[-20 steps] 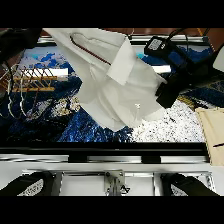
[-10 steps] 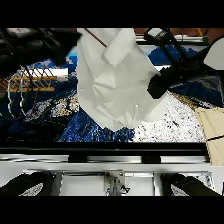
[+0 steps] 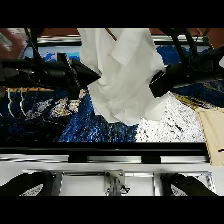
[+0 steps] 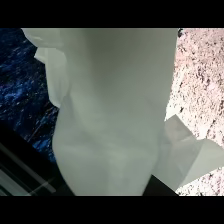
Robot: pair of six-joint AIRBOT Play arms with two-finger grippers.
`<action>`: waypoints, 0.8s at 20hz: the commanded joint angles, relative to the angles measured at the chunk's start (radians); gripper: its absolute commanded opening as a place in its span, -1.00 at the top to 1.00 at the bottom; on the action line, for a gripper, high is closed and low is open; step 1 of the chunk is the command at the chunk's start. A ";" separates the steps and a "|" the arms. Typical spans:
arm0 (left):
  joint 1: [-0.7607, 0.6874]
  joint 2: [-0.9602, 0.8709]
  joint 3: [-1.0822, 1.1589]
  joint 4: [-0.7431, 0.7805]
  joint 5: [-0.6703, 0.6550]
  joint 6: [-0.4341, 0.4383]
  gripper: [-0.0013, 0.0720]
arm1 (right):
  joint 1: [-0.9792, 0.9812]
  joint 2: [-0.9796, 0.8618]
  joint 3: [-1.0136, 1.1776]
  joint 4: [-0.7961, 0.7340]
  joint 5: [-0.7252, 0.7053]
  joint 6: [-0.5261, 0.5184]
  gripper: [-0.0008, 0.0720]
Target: Fold the shirts.
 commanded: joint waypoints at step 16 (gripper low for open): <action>0.018 0.062 0.067 0.344 0.291 -0.174 -0.07 | 0.000 0.037 0.002 -0.061 0.050 0.322 0.74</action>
